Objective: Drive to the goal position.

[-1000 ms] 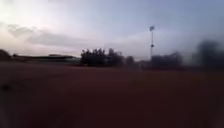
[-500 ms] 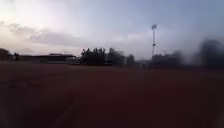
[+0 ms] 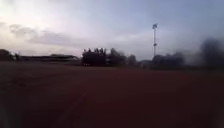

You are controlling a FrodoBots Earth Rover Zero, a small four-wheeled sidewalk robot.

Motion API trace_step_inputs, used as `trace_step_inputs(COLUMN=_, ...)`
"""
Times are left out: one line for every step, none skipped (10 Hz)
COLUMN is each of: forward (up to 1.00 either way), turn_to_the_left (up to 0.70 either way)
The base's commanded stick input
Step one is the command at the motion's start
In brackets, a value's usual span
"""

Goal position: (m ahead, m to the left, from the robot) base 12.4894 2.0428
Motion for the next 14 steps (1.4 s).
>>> trace_step_inputs(forward=0.70, turn_to_the_left=-0.31)
trace_step_inputs(forward=0.70, turn_to_the_left=-0.24)
trace_step_inputs(forward=0.70, turn_to_the_left=-0.06)
trace_step_inputs(forward=0.70, turn_to_the_left=0.00)
trace_step_inputs(forward=0.70, turn_to_the_left=0.00)
trace_step_inputs(forward=0.70, turn_to_the_left=0.00)
trace_step_inputs(forward=0.70, turn_to_the_left=0.00)
trace_step_inputs(forward=0.70, turn_to_the_left=0.00)
trace_step_inputs(forward=0.70, turn_to_the_left=0.00)
trace_step_inputs(forward=0.70, turn_to_the_left=0.00)
trace_step_inputs(forward=0.70, turn_to_the_left=0.00)
trace_step_inputs(forward=0.70, turn_to_the_left=0.00)
trace_step_inputs(forward=0.70, turn_to_the_left=0.00)
trace_step_inputs(forward=0.70, turn_to_the_left=0.00)
